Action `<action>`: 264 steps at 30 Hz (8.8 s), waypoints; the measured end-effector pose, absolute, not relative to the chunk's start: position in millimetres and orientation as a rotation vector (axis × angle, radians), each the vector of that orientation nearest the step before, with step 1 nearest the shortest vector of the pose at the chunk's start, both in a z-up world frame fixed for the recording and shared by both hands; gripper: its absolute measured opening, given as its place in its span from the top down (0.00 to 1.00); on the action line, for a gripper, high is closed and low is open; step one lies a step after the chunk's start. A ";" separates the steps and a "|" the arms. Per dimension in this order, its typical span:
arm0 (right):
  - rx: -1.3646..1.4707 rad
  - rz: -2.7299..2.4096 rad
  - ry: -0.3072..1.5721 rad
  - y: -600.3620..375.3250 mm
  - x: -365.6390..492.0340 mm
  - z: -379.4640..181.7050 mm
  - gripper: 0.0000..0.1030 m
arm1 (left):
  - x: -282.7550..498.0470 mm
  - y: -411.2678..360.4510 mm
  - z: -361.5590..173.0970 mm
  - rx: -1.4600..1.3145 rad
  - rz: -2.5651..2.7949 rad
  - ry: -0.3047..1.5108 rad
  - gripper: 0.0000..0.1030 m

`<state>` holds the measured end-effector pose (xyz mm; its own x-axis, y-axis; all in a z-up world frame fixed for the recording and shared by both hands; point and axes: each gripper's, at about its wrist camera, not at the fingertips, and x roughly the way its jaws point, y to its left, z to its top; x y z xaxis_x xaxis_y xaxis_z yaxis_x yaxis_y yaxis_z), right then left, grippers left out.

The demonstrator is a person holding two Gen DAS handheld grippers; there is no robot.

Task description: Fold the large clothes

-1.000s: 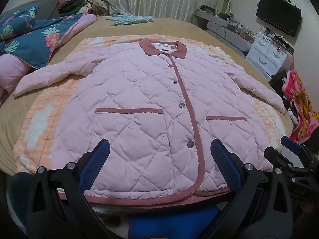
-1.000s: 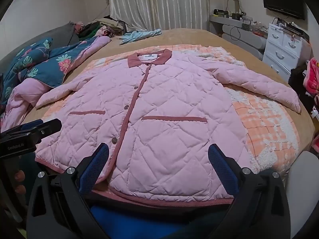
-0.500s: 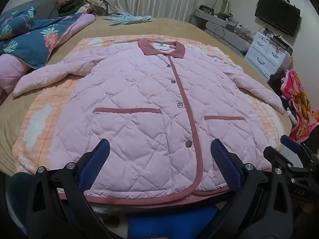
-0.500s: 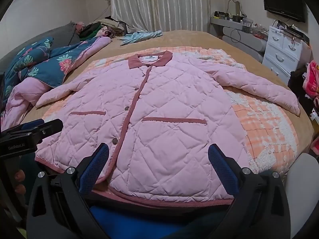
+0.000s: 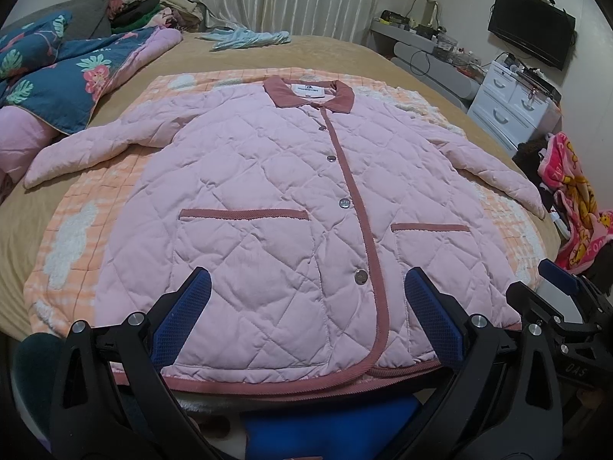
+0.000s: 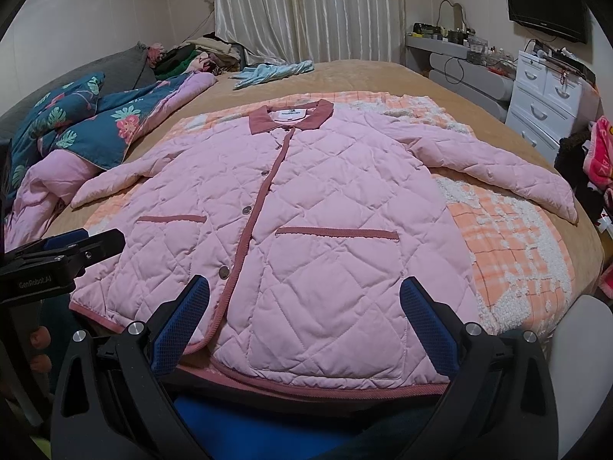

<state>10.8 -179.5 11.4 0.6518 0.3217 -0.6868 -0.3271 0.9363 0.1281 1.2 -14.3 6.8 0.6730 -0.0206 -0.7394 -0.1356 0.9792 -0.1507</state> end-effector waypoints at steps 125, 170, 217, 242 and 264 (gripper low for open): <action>0.452 -0.158 0.867 -393.3 314.3 -36.6 0.04 | 314.9 -52.5 -13.4 -0.171 0.001 0.968 0.08; 0.702 -0.289 0.515 -526.2 336.6 -37.4 0.82 | 360.2 -28.7 -12.1 -0.167 0.051 0.976 0.08; 0.082 0.252 0.357 -184.2 334.3 159.5 0.83 | 291.7 110.2 82.8 -0.311 0.054 0.794 0.08; -0.078 0.434 0.430 -75.3 330.8 106.8 0.83 | 292.3 168.2 55.2 -0.493 0.045 0.809 0.08; -0.212 0.591 0.661 29.0 312.9 -13.2 0.80 | 288.7 215.5 5.1 -0.720 -0.009 0.815 0.08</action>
<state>312.9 29.0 -13.2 0.6333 0.4474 -0.6315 -0.5781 0.8160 -0.0017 288.7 215.5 5.1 0.6995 -0.2728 -0.6605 -0.2585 0.7652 -0.5897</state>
